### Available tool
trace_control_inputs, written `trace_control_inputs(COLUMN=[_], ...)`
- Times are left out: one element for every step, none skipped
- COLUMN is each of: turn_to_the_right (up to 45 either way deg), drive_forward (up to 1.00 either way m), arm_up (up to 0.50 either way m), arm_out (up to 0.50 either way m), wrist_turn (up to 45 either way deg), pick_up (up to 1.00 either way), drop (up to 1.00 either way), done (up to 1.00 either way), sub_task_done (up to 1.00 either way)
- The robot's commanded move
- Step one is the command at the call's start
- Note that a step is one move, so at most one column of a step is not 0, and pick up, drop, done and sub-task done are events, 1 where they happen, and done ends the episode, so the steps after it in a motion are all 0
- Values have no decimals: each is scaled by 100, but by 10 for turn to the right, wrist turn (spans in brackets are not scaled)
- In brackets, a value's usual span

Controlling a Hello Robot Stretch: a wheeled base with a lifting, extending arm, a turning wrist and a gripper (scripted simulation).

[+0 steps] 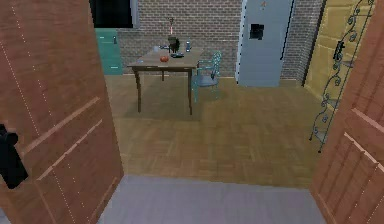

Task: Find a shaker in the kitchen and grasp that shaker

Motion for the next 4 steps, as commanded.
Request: trace_control_inputs(turn_to_the_right=[90, 0, -420, 0], drive_forward=[0, 30, 0, 5], arm_up=[0, 0, 0, 0], arm_out=[0, 0, 0, 0], wrist_turn=[0, 0, 0, 0], pick_up=[0, 0, 0, 0], drop=[0, 0, 0, 0], done=[0, 0, 0, 0], sub_task_done=[0, 0, 0, 0])
